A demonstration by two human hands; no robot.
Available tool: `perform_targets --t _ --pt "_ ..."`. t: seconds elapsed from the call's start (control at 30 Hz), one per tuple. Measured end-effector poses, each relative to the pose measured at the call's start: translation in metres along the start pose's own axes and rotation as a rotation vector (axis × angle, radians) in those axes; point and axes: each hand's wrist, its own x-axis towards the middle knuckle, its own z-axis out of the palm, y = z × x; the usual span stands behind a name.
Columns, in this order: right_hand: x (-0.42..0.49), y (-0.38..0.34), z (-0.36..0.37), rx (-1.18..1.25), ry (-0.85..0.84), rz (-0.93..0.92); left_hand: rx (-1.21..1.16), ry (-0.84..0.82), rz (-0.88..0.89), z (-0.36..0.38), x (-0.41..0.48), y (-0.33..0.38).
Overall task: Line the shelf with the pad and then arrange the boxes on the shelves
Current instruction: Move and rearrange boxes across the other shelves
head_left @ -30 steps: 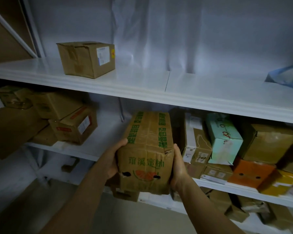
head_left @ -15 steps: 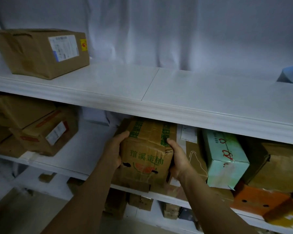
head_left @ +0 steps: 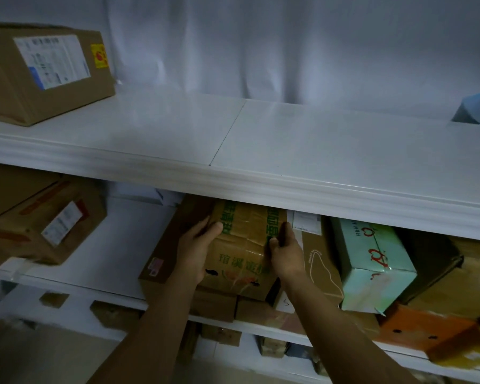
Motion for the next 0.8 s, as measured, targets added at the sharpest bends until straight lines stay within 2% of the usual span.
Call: perform_targets --t 0.23,0.67,0.8 --pt "-0.007 0.007 0.001 -0.033 0.04 0.004 -0.003 0.105 0.028 0.011 -0.01 -0.01" --pt "-0.004 0.015 0.009 -0.095 0.103 0.024 -0.03 0.017 -0.037 0.005 -0.012 -0.003" --pt "-0.004 0.018 0.009 -0.115 0.102 -0.004 -0.004 0.042 -0.021 0.003 -0.01 -0.008"
